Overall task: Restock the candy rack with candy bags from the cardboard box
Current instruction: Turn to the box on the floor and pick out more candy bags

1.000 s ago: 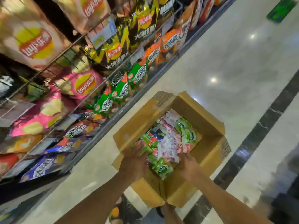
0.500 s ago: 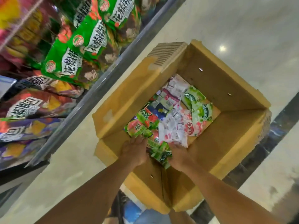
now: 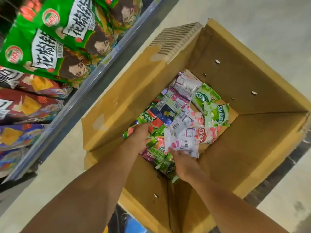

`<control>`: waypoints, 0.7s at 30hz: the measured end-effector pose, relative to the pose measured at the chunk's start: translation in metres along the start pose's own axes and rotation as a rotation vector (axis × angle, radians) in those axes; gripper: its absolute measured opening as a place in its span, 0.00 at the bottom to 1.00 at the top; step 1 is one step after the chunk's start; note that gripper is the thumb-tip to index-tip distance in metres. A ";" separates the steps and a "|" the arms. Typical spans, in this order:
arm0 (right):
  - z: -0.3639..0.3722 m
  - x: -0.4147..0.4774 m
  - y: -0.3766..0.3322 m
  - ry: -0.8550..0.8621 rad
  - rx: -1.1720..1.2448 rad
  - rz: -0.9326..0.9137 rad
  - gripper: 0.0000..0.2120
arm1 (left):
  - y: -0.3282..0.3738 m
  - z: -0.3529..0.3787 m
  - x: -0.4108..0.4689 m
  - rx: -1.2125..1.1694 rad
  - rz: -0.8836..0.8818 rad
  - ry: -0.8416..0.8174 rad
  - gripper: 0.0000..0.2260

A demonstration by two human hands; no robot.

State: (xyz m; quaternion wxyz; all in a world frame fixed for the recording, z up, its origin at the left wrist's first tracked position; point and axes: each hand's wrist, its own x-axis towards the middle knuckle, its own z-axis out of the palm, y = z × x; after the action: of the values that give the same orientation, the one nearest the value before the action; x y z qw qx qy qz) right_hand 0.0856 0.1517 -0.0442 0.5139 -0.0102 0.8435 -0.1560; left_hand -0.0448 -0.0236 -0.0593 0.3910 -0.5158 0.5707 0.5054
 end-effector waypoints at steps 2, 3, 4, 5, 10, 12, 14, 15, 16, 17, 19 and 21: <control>-0.001 0.000 -0.001 0.003 -0.030 -0.010 0.42 | 0.001 0.003 0.000 -0.059 -0.020 0.019 0.07; -0.002 0.001 -0.001 0.001 -0.054 -0.012 0.41 | 0.001 0.005 -0.001 -0.096 -0.026 0.017 0.10; -0.003 0.001 -0.001 0.002 -0.078 -0.012 0.39 | 0.000 0.005 0.001 -0.114 -0.028 0.015 0.12; -0.005 0.001 -0.001 0.006 -0.102 -0.013 0.38 | -0.001 0.005 0.001 -0.129 -0.028 0.012 0.15; -0.013 0.003 0.001 0.004 -0.183 -0.004 0.24 | 0.001 0.003 -0.004 -0.150 -0.047 -0.028 0.27; -0.015 0.002 0.001 -0.008 -0.180 -0.003 0.19 | 0.005 0.003 -0.011 -0.182 -0.050 -0.051 0.22; -0.018 -0.003 0.001 -0.003 -0.176 -0.023 0.16 | 0.007 0.001 -0.016 -0.164 -0.034 -0.044 0.26; -0.021 -0.007 0.001 -0.002 -0.177 -0.037 0.16 | 0.008 -0.001 -0.017 -0.139 -0.028 -0.048 0.28; -0.023 -0.011 0.002 -0.001 -0.179 -0.052 0.16 | 0.008 -0.003 -0.023 -0.117 -0.024 -0.047 0.28; -0.027 -0.017 0.002 0.011 -0.176 -0.062 0.16 | 0.007 -0.006 -0.029 -0.092 -0.022 -0.043 0.28; -0.034 -0.029 0.004 0.053 -0.165 -0.061 0.17 | 0.005 -0.011 -0.038 -0.055 -0.021 -0.026 0.28; -0.045 -0.042 0.004 0.071 -0.136 -0.023 0.17 | 0.004 -0.019 -0.055 -0.026 0.006 -0.019 0.25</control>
State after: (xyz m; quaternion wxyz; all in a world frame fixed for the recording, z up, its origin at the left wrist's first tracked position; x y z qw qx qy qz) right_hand 0.0671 0.1741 0.0099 0.4798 -0.0492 0.8698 -0.1043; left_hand -0.0388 -0.0321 -0.0018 0.3883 -0.5143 0.5618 0.5187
